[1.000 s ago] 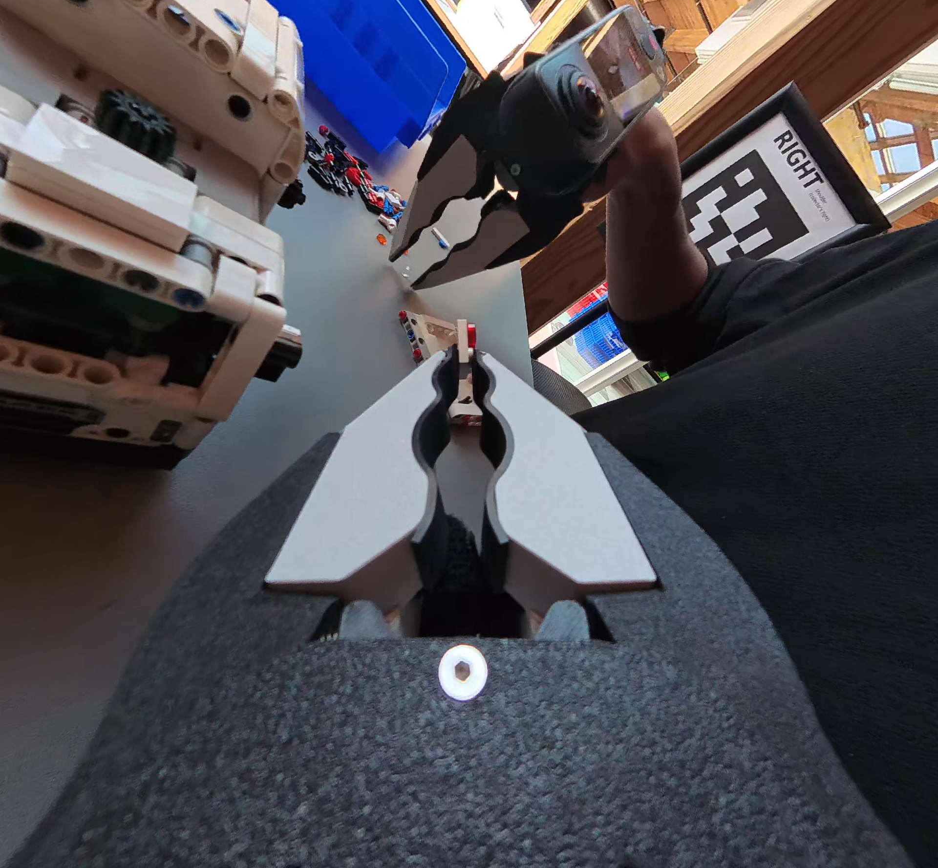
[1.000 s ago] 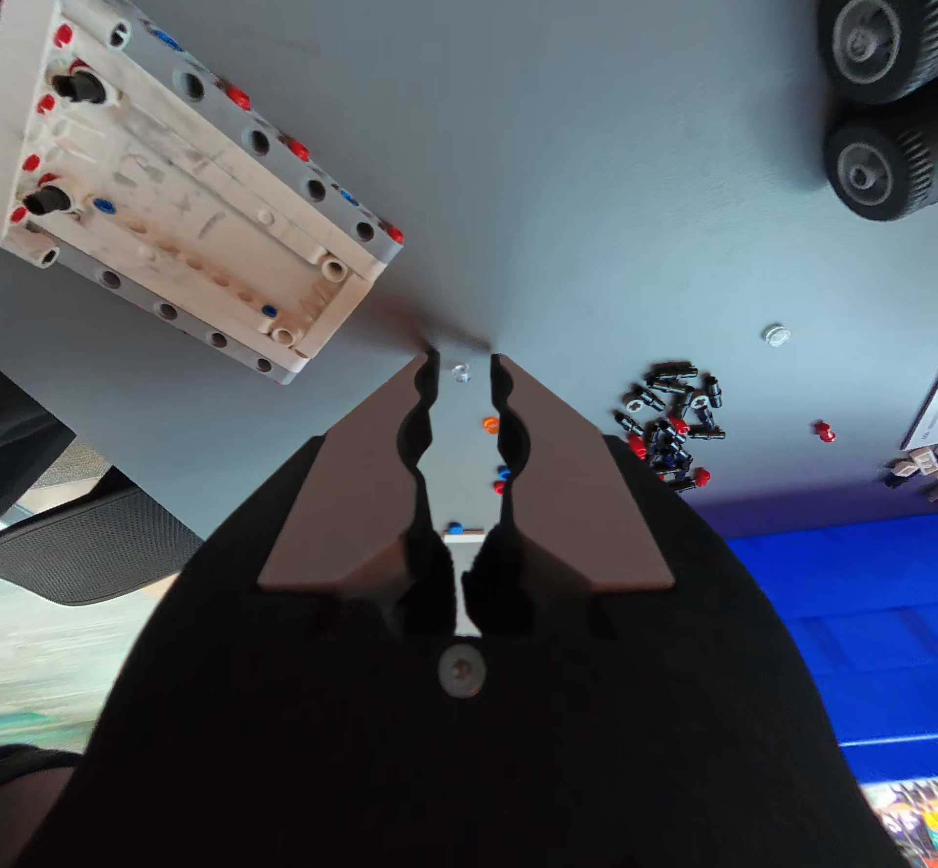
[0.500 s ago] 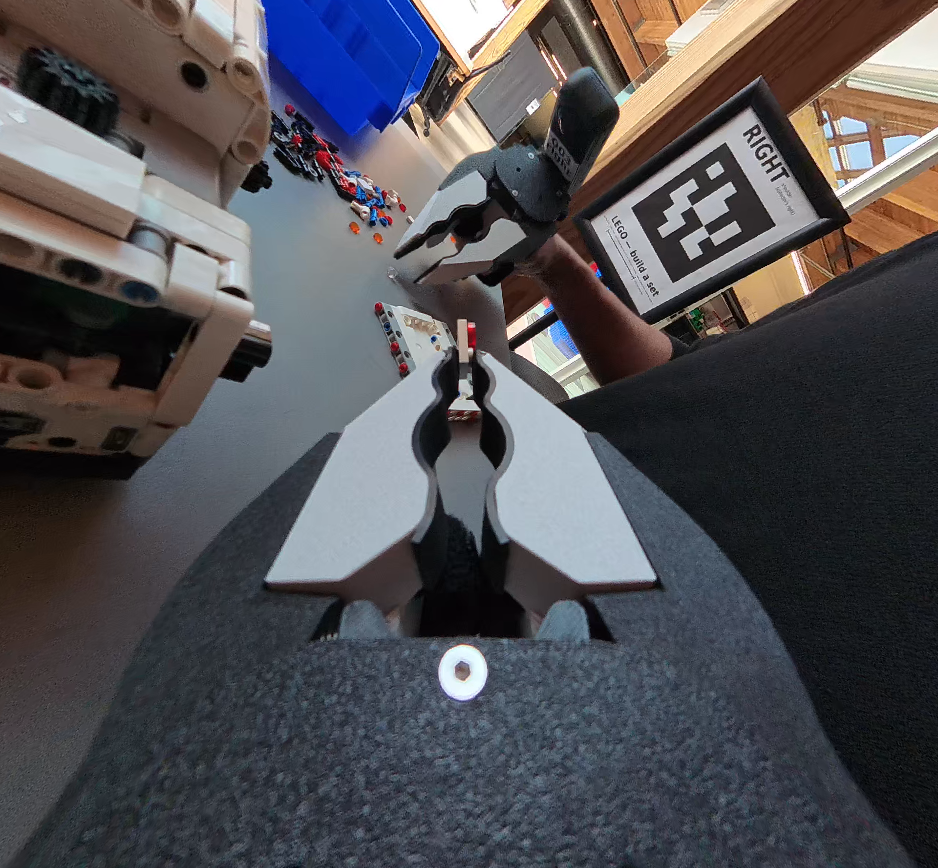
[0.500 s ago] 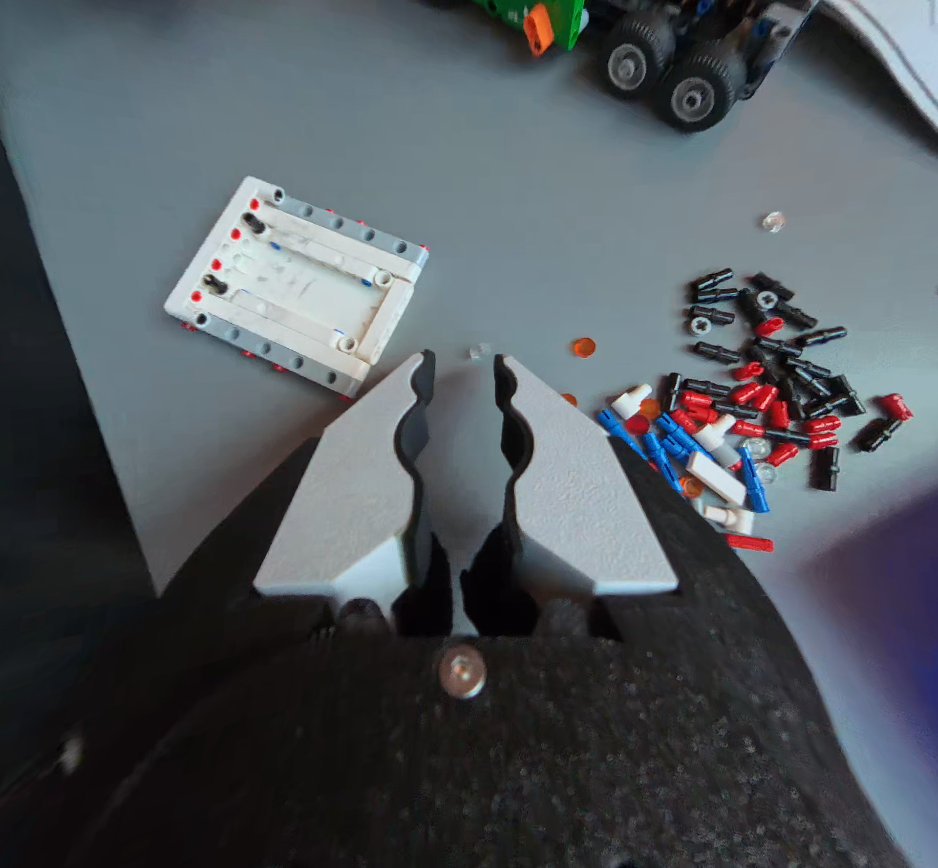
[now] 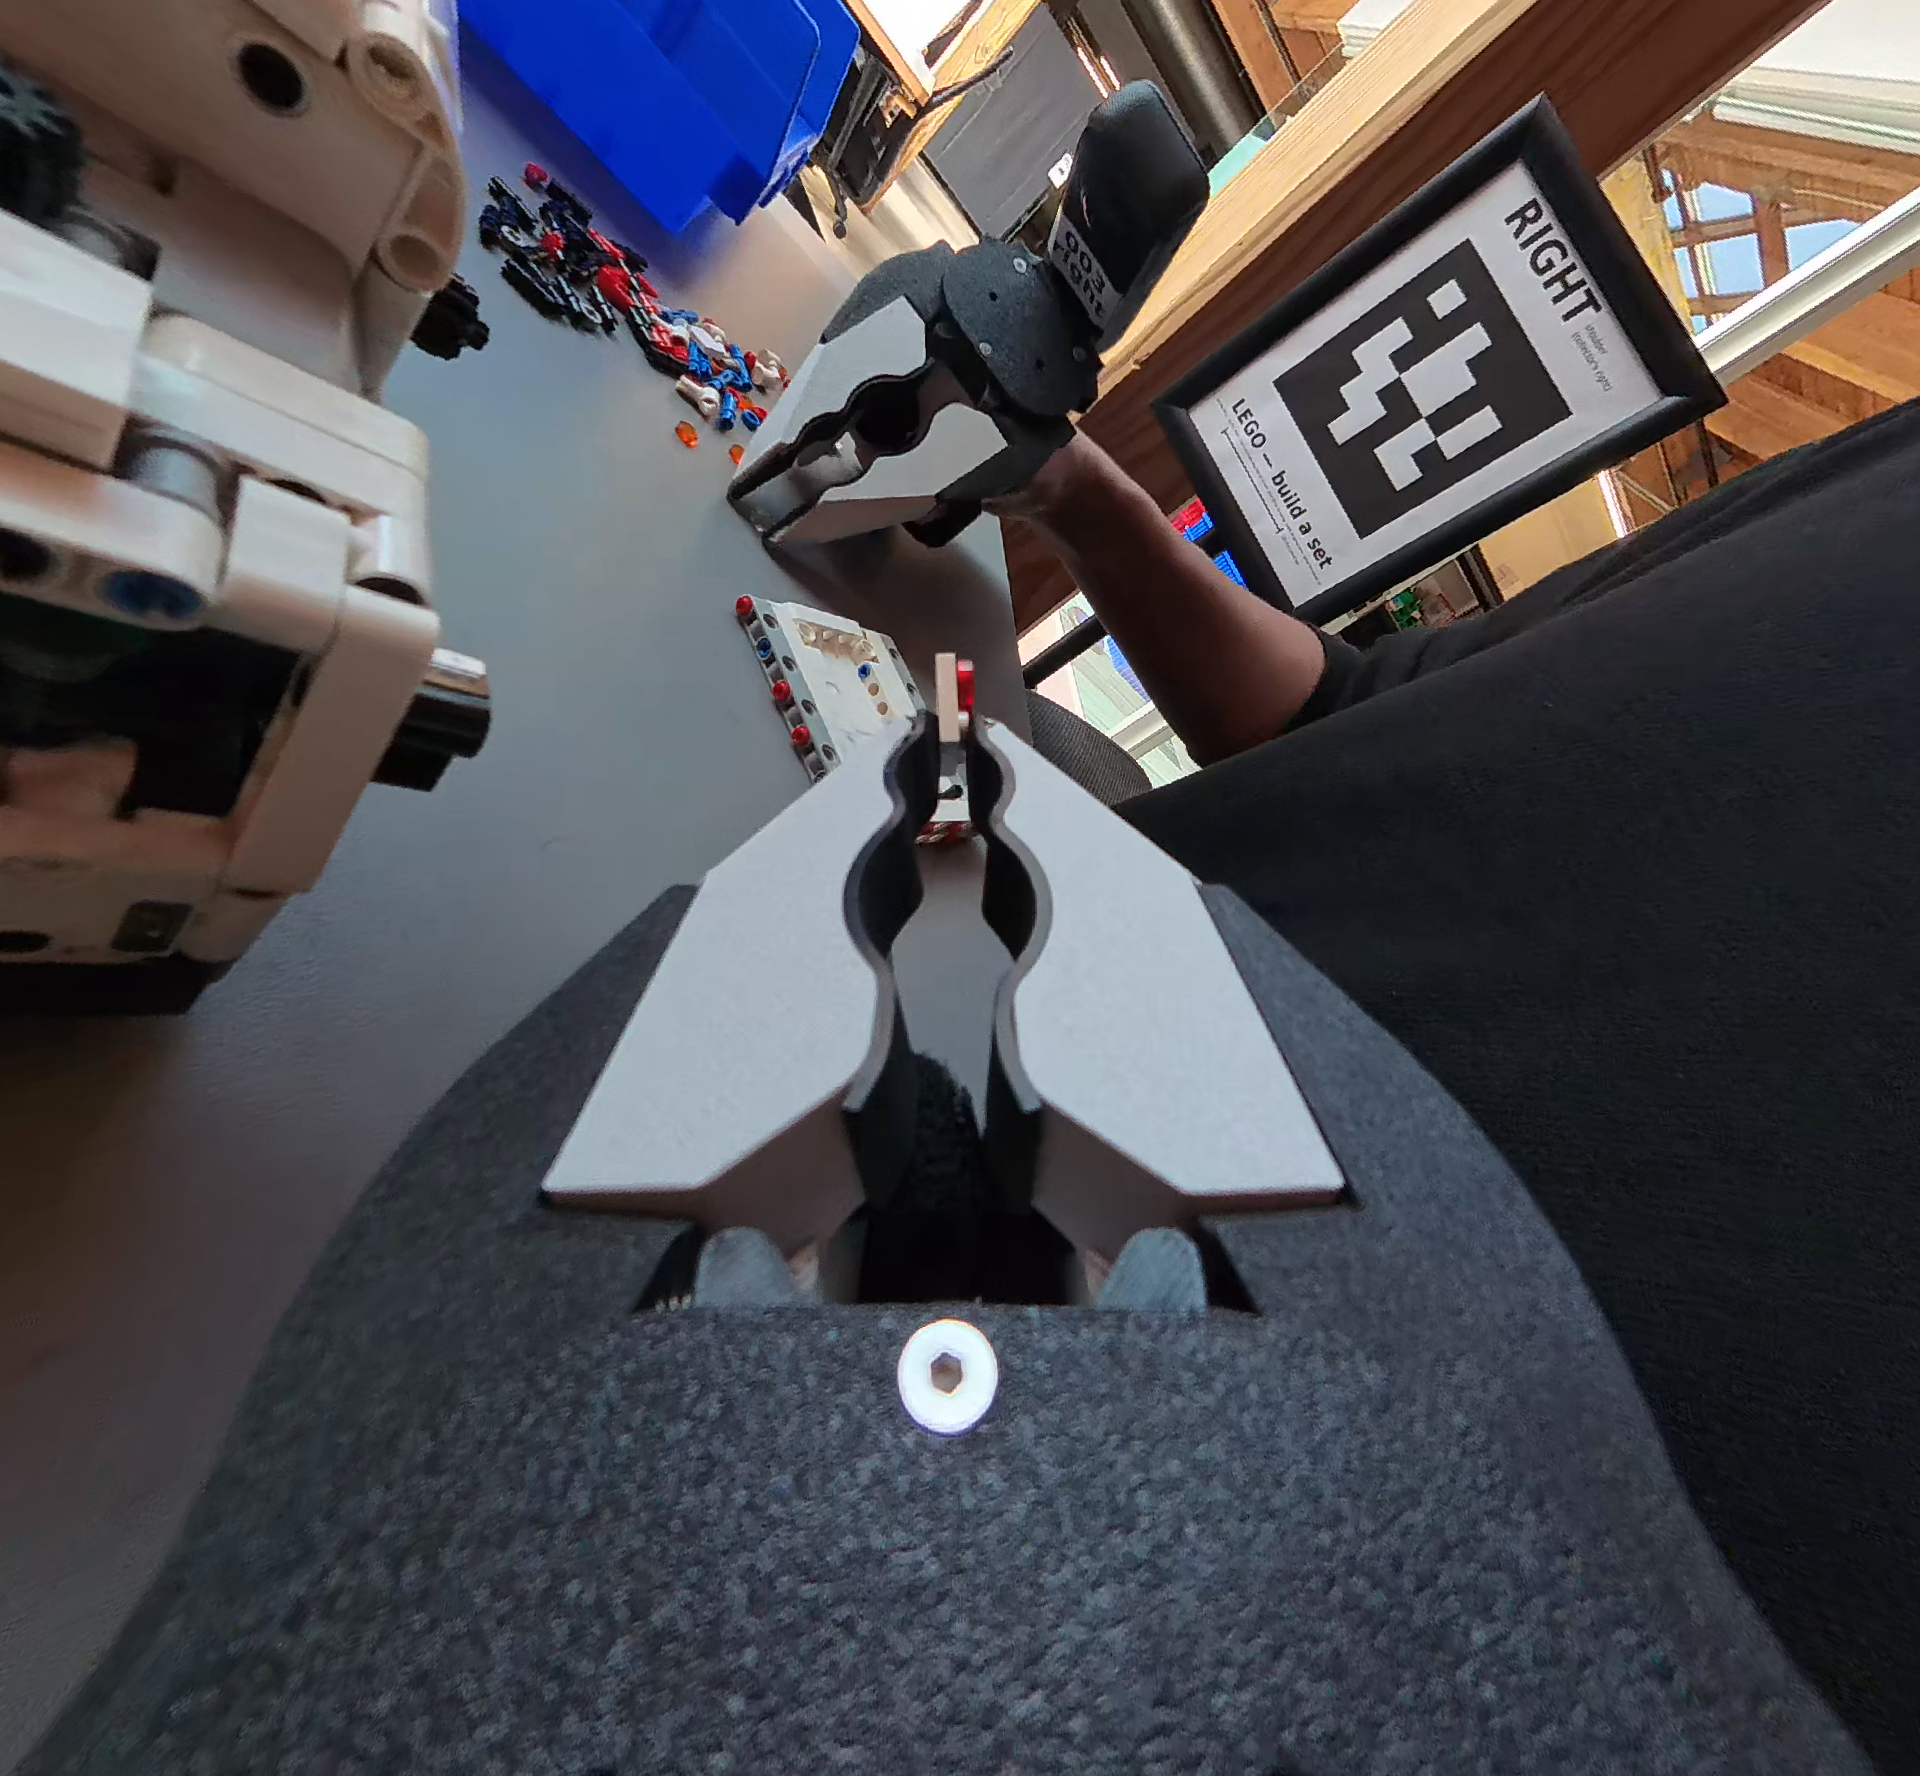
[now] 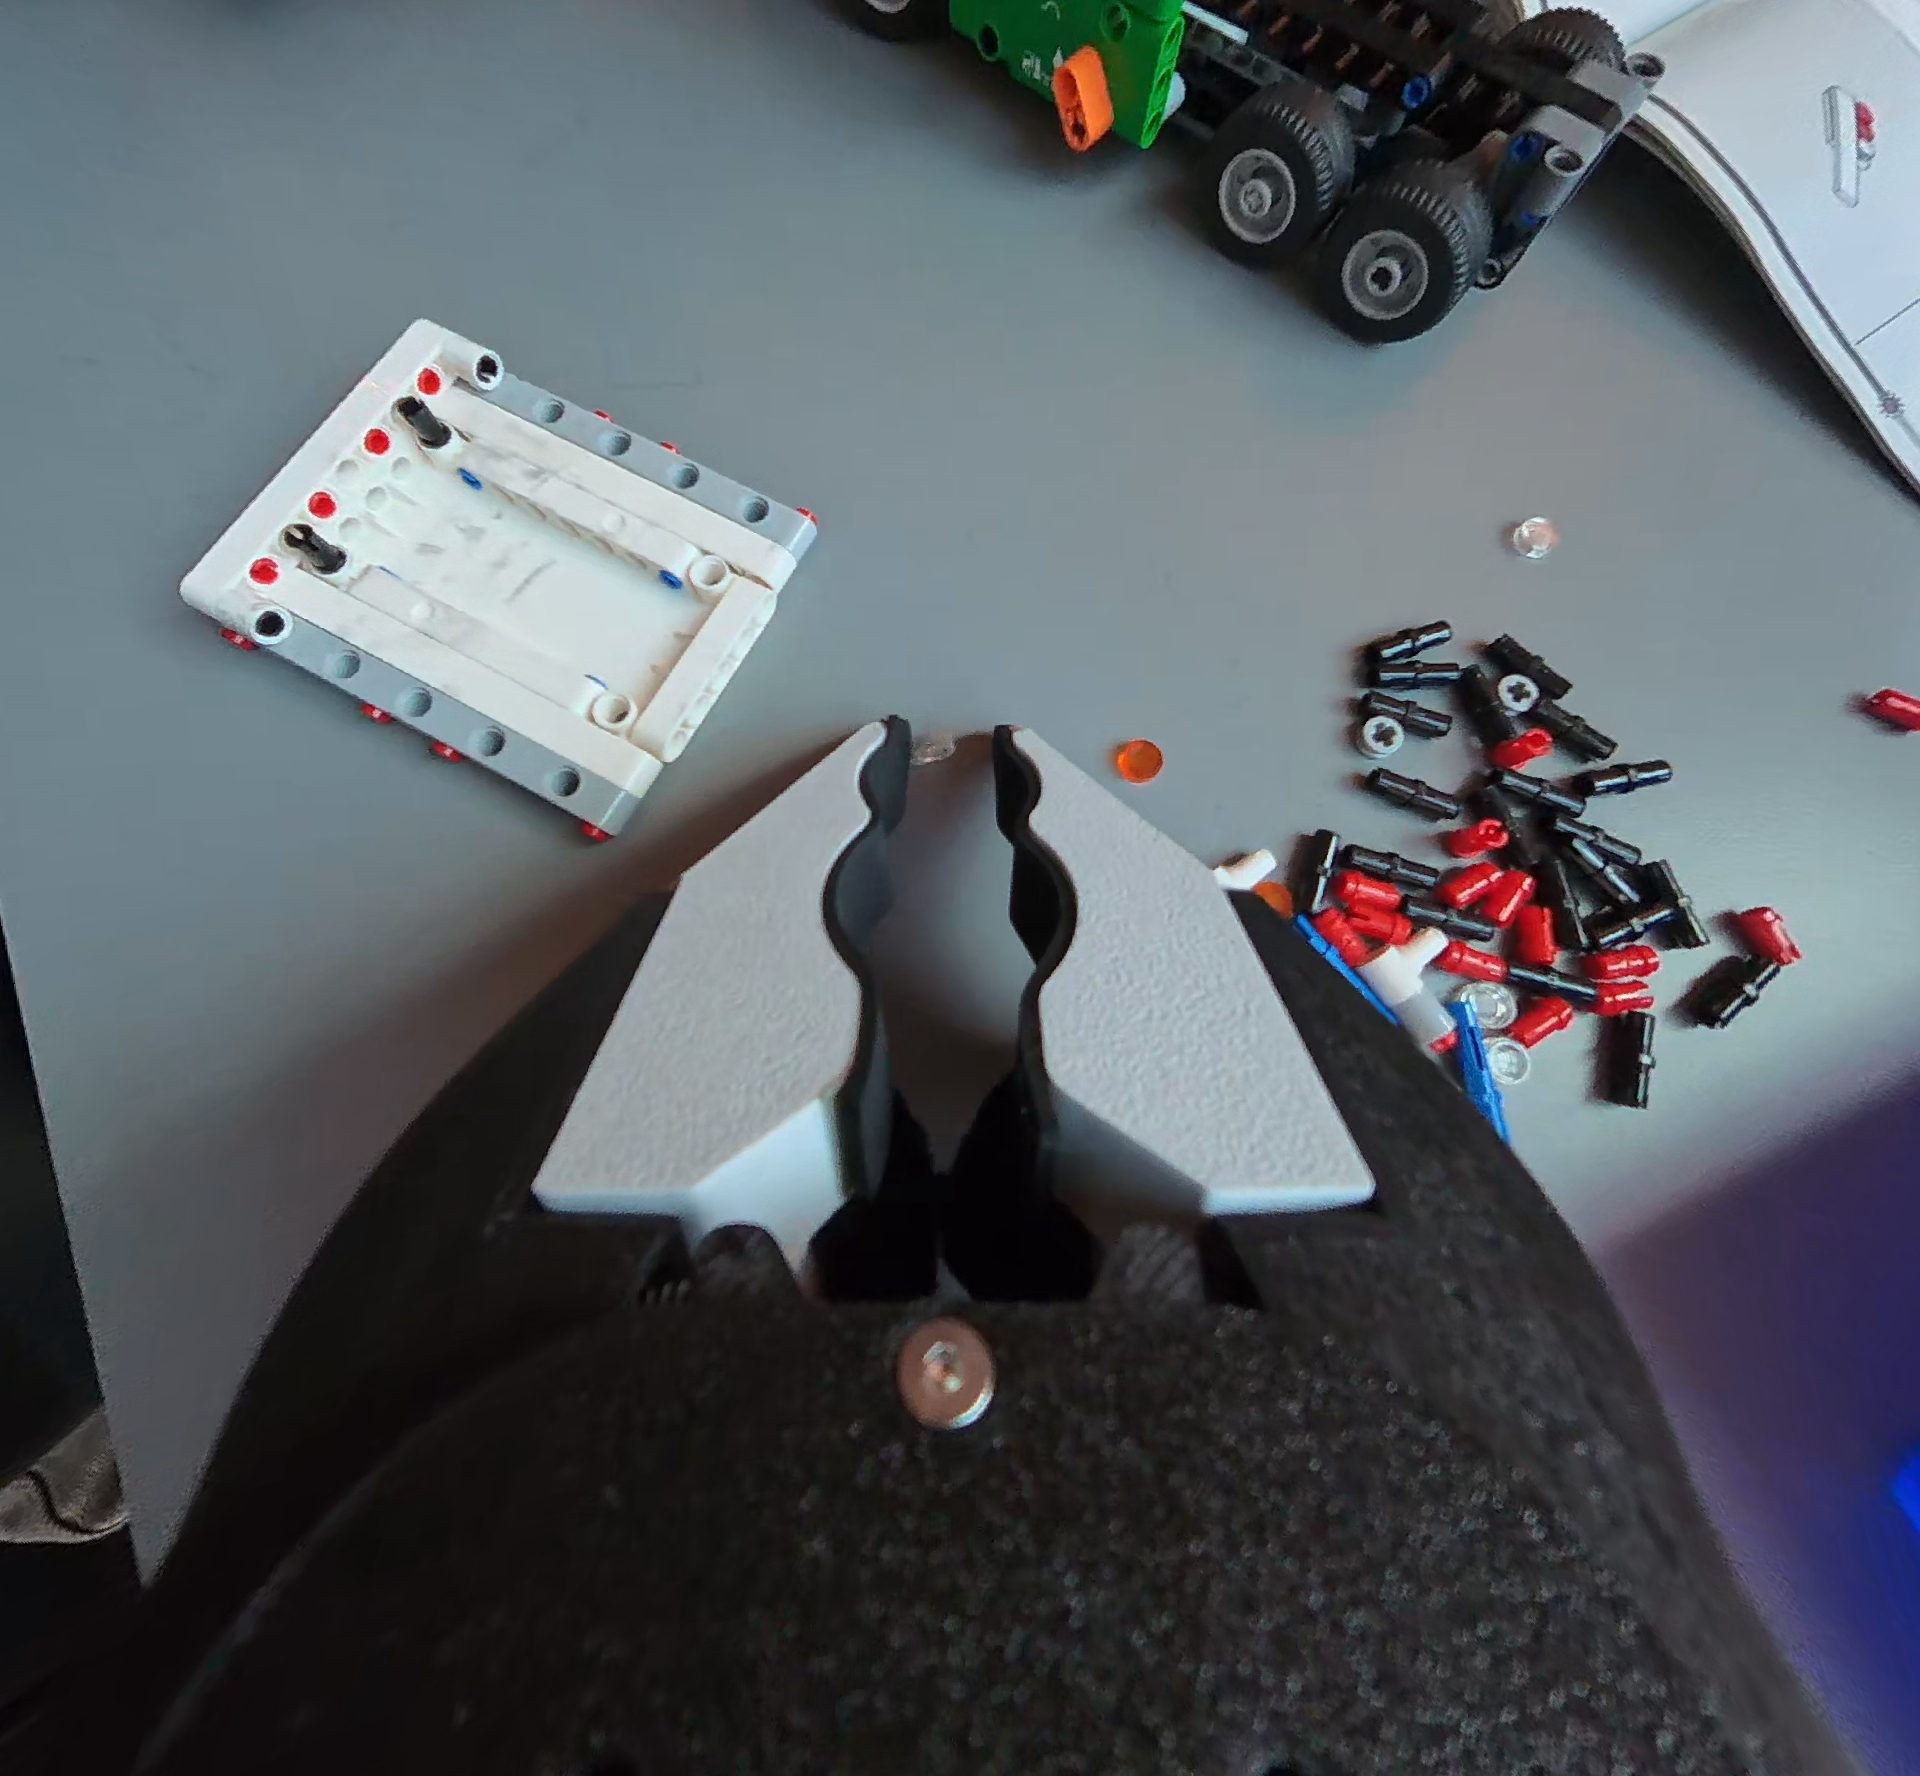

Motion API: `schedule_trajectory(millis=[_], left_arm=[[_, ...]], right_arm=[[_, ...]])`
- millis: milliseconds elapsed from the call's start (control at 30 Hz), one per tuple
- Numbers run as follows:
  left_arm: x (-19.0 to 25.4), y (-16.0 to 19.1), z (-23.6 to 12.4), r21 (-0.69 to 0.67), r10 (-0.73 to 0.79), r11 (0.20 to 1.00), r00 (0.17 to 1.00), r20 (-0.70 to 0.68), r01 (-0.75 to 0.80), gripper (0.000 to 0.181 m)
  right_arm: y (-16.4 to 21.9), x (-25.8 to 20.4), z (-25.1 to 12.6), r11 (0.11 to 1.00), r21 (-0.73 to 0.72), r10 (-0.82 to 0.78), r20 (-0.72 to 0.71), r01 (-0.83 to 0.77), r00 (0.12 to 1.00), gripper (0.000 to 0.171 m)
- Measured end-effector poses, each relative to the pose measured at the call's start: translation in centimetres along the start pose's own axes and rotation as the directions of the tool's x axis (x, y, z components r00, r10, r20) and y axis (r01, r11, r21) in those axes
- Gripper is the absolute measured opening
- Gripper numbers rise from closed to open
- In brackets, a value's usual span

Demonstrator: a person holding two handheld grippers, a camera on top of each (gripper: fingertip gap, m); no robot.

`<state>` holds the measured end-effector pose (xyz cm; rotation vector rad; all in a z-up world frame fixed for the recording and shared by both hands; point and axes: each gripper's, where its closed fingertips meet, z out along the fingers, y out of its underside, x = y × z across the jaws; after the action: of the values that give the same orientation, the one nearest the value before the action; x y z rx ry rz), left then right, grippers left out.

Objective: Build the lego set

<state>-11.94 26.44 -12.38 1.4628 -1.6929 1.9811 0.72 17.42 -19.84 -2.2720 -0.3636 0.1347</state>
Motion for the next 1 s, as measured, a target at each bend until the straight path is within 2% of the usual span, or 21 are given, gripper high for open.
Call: schedule_trajectory(millis=[333, 1000], left_arm=[[0.01, 0.19, 0.09, -0.011, -0.001, 1.0, 1.0, -0.01, 0.001, 0.002], [-0.21, 0.41, 0.24, -0.025, 0.016, 1.0, 1.0, 0.01, -0.015, 0.002]], right_arm=[[0.06, -0.42, -0.16, 1.0, 0.003, -0.017, 0.071, 0.017, 0.997, 0.013], [-0.38, -0.6, -0.09, 0.997, 0.014, -0.076, 0.034, 0.076, 0.996, 0.006]])
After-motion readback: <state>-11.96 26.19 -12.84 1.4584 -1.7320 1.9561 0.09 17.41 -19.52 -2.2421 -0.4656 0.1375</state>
